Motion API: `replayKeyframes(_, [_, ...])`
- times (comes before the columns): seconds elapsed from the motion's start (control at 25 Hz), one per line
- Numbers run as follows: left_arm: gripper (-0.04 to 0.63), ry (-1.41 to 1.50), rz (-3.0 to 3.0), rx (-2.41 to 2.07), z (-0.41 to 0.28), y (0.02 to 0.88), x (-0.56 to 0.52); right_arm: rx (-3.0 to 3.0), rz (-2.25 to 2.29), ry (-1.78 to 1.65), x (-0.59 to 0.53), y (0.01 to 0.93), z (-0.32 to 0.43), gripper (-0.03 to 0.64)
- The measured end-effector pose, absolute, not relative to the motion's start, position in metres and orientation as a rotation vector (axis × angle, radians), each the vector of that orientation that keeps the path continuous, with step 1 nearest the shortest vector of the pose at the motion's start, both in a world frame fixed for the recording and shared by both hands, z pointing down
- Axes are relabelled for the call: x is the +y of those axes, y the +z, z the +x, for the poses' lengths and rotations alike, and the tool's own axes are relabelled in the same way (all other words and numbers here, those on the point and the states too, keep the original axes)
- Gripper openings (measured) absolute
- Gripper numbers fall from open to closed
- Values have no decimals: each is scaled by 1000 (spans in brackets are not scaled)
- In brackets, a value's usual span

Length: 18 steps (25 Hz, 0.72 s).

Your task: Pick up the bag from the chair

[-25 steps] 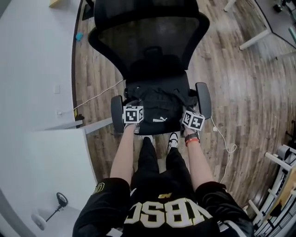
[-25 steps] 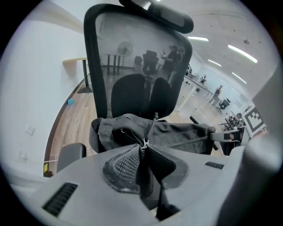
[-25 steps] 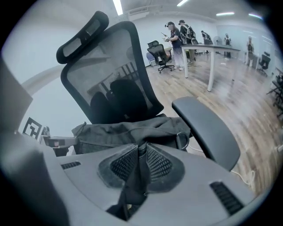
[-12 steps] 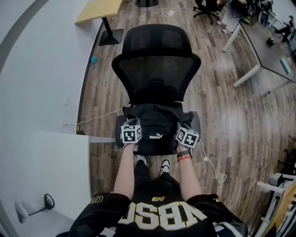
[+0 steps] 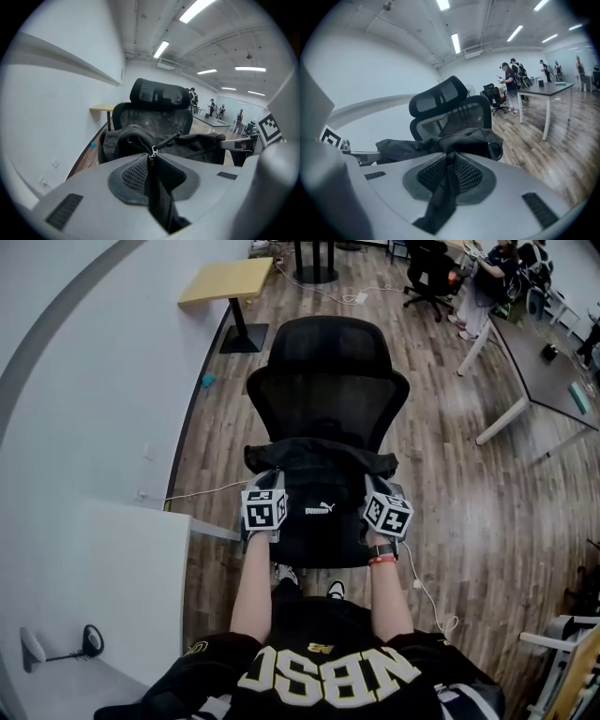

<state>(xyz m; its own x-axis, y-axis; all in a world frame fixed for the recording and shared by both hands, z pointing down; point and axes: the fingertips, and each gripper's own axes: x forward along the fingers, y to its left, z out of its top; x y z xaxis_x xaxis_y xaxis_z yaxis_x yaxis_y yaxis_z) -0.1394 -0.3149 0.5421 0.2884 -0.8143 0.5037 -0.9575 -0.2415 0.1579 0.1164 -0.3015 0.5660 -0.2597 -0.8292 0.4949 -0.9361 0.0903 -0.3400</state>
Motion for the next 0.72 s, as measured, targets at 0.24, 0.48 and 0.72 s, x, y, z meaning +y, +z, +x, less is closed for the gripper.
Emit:
replayKeyframes(0.24, [61,311,2212,-1662,-141,478,-327,-2306,1830,747,-323,496,112,66])
replayKeyframes(0.48, [61,214,2295,-1709,-139,425,-332,-2403,1857,602,-333,430,110,66])
replayKeyframes(0.72, [61,83,2378,-1773,-142,358,-333,-2521,1859,412,-333,365,100,66])
